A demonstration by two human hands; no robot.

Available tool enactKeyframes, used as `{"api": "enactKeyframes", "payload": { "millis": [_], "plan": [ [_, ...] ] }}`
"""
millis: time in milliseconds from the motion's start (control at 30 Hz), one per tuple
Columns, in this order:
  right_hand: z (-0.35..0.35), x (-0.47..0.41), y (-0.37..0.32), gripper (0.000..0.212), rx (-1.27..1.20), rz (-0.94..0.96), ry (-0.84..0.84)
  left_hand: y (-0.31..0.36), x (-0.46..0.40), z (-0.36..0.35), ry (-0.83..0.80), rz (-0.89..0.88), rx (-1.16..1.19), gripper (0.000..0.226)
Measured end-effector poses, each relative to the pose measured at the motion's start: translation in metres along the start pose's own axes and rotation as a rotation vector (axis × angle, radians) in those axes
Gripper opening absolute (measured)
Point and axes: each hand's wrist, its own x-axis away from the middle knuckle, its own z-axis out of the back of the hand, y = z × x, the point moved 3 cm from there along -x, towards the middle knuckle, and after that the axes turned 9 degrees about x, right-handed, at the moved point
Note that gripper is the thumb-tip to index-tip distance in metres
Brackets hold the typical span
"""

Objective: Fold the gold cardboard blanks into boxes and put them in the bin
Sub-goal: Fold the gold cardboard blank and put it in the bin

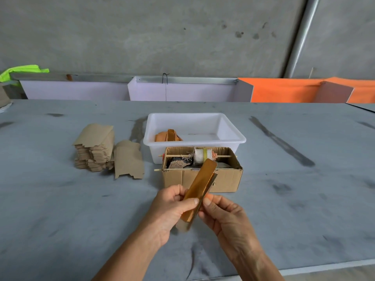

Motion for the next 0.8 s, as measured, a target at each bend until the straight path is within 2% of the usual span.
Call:
{"api": "enactKeyframes", "payload": {
  "millis": [133,300,433,600,700,800],
  "plan": [
    [-0.003,0.002,-0.004,0.006,0.127,0.026,0.016,0.001,0.001,-0.002,-0.012,-0.03,-0.082,0.006],
    [-0.005,0.001,-0.006,0.019,0.221,0.09,0.183,0.001,0.003,-0.006,-0.028,-0.06,-0.033,0.004],
    [-0.004,0.003,-0.003,0.024,0.268,0.074,0.212,-0.001,0.005,-0.006,-0.048,-0.06,-0.131,0.028],
    [0.003,0.002,-0.016,0.01,0.315,0.074,0.187,0.004,0.002,0.002,-0.129,-0.044,-0.258,0.03],
    [0.008,-0.001,-0.022,0.014,0.31,0.08,0.229,0.007,-0.004,0.008,0.018,-0.104,-0.116,0.039],
    [0.007,-0.004,-0.016,0.019,0.213,0.046,0.322,-0.001,-0.008,0.003,0.173,-0.088,0.209,0.037]
  ]
}}
